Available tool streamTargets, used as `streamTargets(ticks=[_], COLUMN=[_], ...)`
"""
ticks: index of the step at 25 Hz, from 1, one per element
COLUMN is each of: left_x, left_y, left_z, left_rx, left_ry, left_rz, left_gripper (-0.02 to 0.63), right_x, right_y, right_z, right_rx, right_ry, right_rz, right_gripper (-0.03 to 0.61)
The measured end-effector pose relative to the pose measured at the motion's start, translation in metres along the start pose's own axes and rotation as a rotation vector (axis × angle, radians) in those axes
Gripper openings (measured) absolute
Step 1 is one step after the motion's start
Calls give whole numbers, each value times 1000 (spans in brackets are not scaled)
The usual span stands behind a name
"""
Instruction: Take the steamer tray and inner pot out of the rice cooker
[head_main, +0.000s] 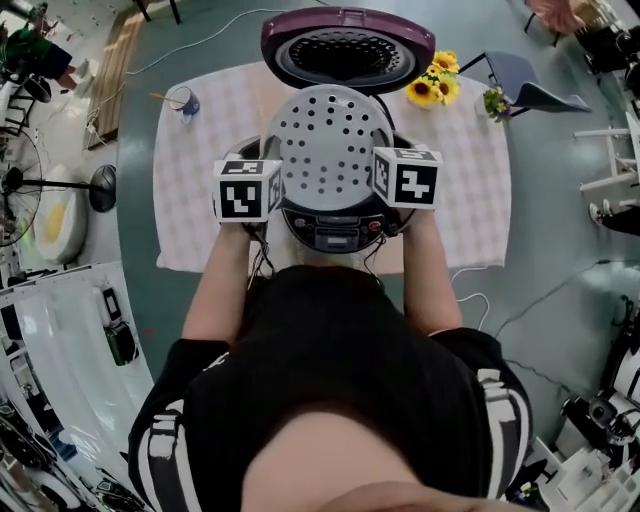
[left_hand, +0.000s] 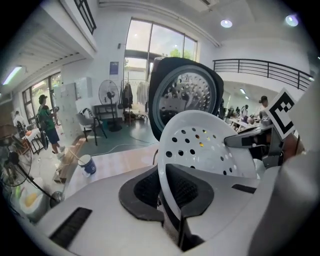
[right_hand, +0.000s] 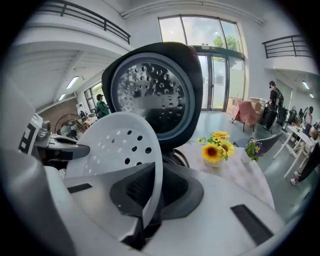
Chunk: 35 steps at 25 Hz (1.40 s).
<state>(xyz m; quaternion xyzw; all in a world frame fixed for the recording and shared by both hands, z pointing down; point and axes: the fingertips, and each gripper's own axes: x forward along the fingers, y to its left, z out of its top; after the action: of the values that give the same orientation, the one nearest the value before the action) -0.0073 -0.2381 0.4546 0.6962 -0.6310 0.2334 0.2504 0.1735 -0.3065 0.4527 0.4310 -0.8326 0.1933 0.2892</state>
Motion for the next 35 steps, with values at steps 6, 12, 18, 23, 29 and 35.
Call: streamTargets(ticks=[6, 12, 18, 23, 29, 35], left_x=[-39, -82, -101, -112, -118, -107], left_y=[37, 97, 149, 193, 257, 315], left_z=[16, 13, 0, -17, -52, -84], left_rx=[4, -41, -89, -125, -156, -172], left_ry=[-108, -185, -202, -188, -141, -92], left_rz=[2, -4, 10, 40, 76, 82], left_gripper=[23, 23, 24, 25, 25, 25], right_x=[-10, -12, 4, 28, 70, 116], right_y=[45, 115, 169, 213, 275, 323], right_z=[24, 46, 61, 63, 52, 39], right_rx=[-16, -58, -104, -105, -91, -78], right_ry=[-72, -101, -91, -69, -24, 26], right_rz=[3, 6, 25, 58, 100, 105], right_gripper=[11, 11, 11, 11, 11, 11])
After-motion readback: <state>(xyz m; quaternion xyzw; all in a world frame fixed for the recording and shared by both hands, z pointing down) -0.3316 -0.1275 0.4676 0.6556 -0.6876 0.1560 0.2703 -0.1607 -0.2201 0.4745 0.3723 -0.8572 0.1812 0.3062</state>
